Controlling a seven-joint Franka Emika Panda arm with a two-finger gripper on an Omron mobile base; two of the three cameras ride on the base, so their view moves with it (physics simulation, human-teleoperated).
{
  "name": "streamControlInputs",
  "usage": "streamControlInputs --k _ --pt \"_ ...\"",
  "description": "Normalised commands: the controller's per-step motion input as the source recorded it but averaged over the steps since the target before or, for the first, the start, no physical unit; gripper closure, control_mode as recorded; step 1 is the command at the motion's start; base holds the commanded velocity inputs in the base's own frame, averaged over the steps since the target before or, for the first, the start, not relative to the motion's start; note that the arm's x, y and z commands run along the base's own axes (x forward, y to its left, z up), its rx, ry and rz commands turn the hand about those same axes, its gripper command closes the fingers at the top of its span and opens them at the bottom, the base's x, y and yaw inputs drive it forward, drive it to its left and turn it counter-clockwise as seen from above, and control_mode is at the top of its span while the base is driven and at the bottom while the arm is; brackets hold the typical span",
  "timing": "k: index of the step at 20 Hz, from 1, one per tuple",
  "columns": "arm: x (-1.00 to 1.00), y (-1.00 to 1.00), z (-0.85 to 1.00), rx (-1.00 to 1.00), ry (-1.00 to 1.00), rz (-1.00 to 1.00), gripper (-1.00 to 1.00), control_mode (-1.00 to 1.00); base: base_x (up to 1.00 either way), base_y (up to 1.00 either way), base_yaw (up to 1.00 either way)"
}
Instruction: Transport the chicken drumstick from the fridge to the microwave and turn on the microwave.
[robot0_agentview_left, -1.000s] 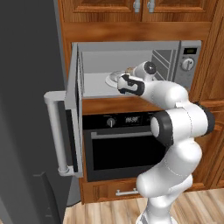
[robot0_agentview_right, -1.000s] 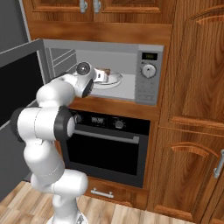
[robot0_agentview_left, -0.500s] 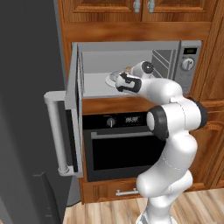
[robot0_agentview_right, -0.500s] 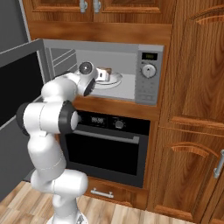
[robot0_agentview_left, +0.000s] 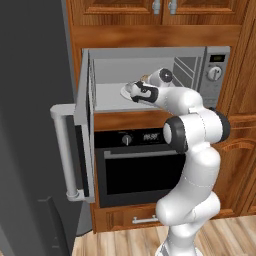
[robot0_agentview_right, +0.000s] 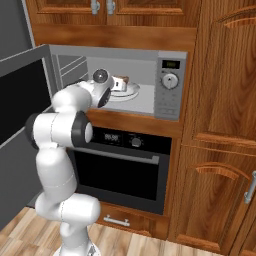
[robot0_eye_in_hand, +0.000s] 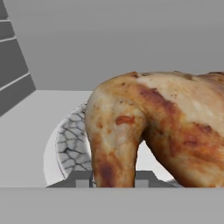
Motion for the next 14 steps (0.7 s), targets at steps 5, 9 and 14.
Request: streamControlInputs --k 5,9,14 --pt "0.2 0.0 -0.1 0.0 0.0 0.0 1.0 -1.0 0.0 0.0 0.0" --pt "0.09 -0.01 -0.13 0.0 0.0 0.0 1.0 -1.0 0.0 0.0 0.0" --pt "0.11 -0.01 -0.08 0.0 0.0 0.0 1.0 -1.0 0.0 0.0 0.0"
